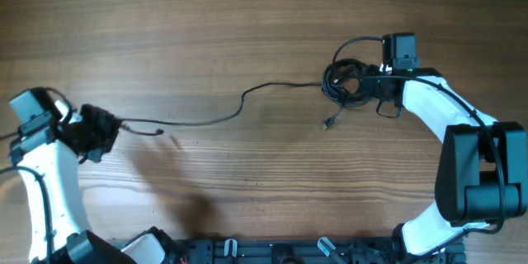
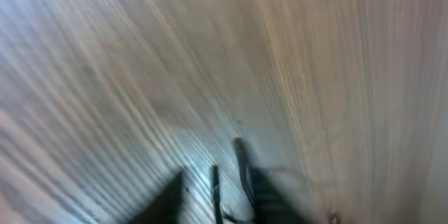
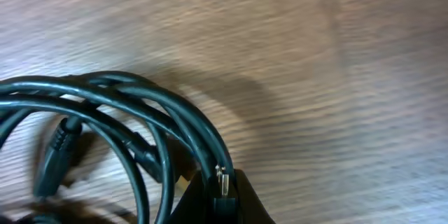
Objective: Untangle cables
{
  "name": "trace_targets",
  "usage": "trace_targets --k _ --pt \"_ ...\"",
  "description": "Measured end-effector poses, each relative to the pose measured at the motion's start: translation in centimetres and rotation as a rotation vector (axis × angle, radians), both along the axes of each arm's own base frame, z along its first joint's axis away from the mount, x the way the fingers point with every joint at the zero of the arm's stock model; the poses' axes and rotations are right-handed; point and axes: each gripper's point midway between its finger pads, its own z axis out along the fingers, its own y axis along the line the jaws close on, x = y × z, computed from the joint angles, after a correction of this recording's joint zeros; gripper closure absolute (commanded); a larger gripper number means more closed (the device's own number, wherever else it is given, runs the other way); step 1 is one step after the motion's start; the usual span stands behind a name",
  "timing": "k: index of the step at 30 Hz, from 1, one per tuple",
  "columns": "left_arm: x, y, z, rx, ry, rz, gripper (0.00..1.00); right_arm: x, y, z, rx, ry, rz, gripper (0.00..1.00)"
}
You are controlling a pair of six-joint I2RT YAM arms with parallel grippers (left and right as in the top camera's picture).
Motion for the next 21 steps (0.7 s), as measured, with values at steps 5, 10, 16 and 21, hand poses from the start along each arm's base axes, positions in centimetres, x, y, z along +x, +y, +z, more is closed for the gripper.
trace_targets --k 5,10,16,21 --pt "2.3 -5.9 -1.1 0.038 0.007 -0.276 0.0 0.9 1.9 0.4 0.09 -0.043 0.074 0.96" --pt "4.2 -13.0 -1.2 0.076 -0.102 -0.656 0.0 1.0 6.4 1.5 0.268 -0.089 0.325 0.96" --pt "6.3 -17.0 1.1 0.075 -0.302 -0.858 0.0 0.4 8.8 2.5 0.385 -0.107 0.437 0.95" --pt "8.1 -18.8 2.6 0.087 -0.43 -0.922 0.05 -0.1 10.4 3.2 0.469 -0.12 0.503 0.95"
